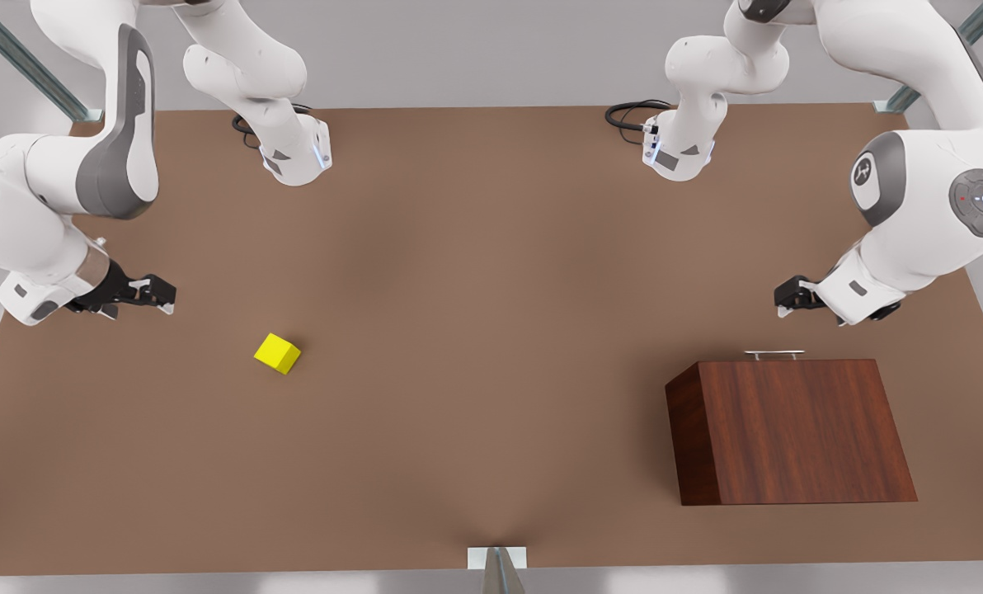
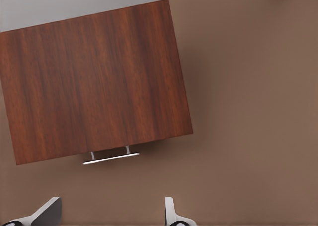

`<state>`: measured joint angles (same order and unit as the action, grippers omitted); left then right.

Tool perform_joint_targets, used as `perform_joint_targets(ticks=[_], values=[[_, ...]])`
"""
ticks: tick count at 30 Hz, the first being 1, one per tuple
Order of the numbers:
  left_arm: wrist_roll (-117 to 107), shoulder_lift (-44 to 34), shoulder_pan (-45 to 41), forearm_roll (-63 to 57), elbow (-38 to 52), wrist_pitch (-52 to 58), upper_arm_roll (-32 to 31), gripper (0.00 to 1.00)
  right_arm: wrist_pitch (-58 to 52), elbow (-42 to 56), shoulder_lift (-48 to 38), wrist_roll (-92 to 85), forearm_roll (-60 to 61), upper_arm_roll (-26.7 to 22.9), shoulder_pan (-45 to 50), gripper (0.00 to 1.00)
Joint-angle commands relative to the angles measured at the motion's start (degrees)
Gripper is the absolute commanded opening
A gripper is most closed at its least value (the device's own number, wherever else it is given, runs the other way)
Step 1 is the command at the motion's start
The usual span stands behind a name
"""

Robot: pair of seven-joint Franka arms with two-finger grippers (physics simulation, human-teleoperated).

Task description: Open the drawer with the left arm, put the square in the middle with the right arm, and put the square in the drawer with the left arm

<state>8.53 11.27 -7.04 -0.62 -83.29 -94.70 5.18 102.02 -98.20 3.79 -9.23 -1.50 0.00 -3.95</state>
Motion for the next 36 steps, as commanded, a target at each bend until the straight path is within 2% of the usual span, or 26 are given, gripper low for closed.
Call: perform_joint_targets(ticks=[1,2,4,5,9,10,12,14,17,21,26,36], values=[[-0.09,-0.02,0.01,-0.26,-0.03,0.04,0.00,1.00,0.10,-0.15,-0.01,0.09,0.00,0.00,0.09,1.00],[-0.35,-0.10,0.01,-0.34,-0.21,0.13,0.00,1.00,0.02,-0.58,-0.01,0.17,0.00,0.00,0.09,1.00],[-11.41,-0.28,-0.08,-0.35,-0.30,0.48,0.09,1.00,8.10,-9.37,-1.41,2.02,0.00,-0.09,0.00,1.00],[-21.34,-3.35,0.01,-0.26,-5.03,-1.53,0.18,1.00,11.26,-12.62,-1.50,5.53,0.00,-0.09,0.00,1.00],[-44.91,-13.11,0.01,0.45,-32.63,-29.65,1.41,1.00,33.85,-28.79,0.78,9.84,0.09,-0.09,0.35,1.00],[-46.76,-15.83,0.27,2.72,-41.24,-39.85,1.50,1.00,37.72,-30.73,2.28,10.63,0.09,-0.09,0.53,1.00],[-52.20,-15.75,1.51,7.38,-43.97,-44.25,1.50,1.00,39.21,-31.17,4.91,12.39,0.88,0.00,0.79,1.00],[-59.06,-16.27,1.59,13.62,-49.34,-53.39,1.50,1.00,39.57,-31.43,6.67,16.96,2.90,0.00,2.63,1.00],[-60.73,-15.84,2.30,20.31,-51.89,-56.20,1.85,1.00,45.72,-33.11,9.84,27.68,2.90,0.00,5.80,1.00],[-60.73,-13.11,2.91,21.01,-54.44,-60.42,1.85,1.00,48.09,-32.58,13.79,38.31,2.99,0.09,7.29,1.00],[-60.73,-9.42,3.35,25.58,-54.44,-64.02,1.85,1.00,49.59,-32.67,15.55,38.32,2.90,0.09,7.38,1.00],[-60.73,-5.73,4.23,25.67,-54.26,-67.02,3.08,1.00,53.28,-30.47,19.33,36.21,2.11,0.00,8.26,1.00]])
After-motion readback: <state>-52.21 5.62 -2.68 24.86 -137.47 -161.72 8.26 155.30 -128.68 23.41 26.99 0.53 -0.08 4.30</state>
